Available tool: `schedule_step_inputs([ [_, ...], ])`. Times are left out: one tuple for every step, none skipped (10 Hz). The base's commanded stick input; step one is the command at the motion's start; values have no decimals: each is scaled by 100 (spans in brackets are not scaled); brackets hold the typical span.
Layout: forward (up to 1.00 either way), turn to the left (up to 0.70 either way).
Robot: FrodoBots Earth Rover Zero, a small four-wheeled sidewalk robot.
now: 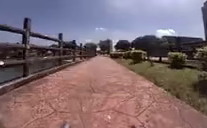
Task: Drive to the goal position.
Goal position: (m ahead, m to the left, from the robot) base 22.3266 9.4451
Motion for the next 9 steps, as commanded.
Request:
schedule_step_inputs([
  [70,0],
  [70,0],
  [70,0],
  [70,0],
  [70,0],
  [70,0],
  [70,0],
  [70,0],
  [70,0],
])
